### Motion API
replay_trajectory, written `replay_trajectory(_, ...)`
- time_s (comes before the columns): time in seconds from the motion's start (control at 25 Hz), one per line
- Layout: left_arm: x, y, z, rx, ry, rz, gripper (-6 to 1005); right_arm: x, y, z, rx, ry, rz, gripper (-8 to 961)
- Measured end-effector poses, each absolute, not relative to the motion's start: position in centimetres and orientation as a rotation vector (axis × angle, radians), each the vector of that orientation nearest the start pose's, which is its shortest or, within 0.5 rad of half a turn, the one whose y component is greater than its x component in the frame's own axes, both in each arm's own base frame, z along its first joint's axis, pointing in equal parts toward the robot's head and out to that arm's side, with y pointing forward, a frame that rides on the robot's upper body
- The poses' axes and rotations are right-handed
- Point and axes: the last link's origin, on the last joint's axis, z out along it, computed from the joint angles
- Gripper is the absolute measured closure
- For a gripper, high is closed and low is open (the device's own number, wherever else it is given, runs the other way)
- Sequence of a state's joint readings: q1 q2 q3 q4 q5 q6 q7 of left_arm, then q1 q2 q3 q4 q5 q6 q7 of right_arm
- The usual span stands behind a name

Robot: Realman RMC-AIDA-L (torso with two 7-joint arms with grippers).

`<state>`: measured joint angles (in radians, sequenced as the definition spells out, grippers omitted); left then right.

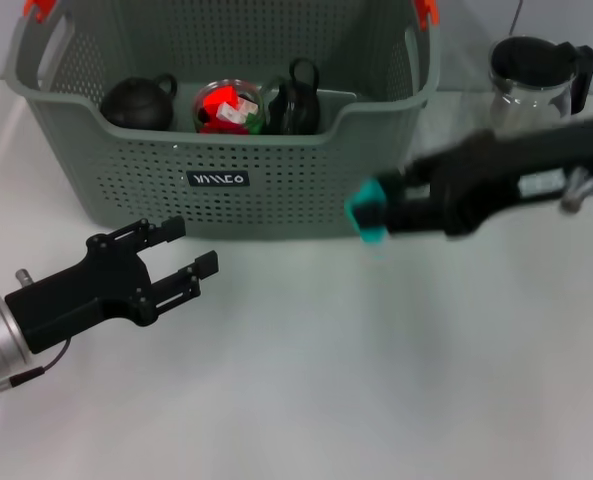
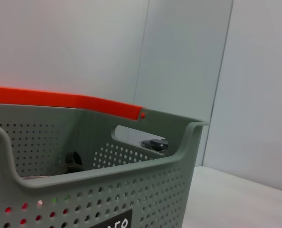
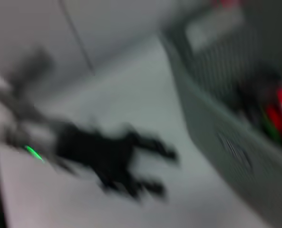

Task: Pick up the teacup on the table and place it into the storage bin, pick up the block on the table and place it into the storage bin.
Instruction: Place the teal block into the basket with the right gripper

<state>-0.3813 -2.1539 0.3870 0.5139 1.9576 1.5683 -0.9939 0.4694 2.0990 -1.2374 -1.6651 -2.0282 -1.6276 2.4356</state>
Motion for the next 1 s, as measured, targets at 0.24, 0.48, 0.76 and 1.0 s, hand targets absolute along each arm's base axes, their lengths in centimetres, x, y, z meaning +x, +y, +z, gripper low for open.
replay_trajectory(0.24,-30.8,27.9,-1.6,-2.386,-0.576,-0.881,296,8.6,33.8,6.5,-2.707,0.570,0.822,527)
replay_trajectory(0.48,-30.7,27.9,-1.5,-2.388,-0.574,-0.889,295,5.3,38.9,4.9,-2.547,0.531,0.956,527)
replay_trajectory(0.76,-30.5,27.9,-1.7,-2.383,-0.576,-0.899,293,-0.4,45.6,-1.0,-2.574,0.514,0.594,528)
replay_trajectory(1.0,-30.6,27.8,-1.7,-2.375,-0.581,-0.902,291,-2.4,48.6,-5.7,-2.503,0.550,0.193,528)
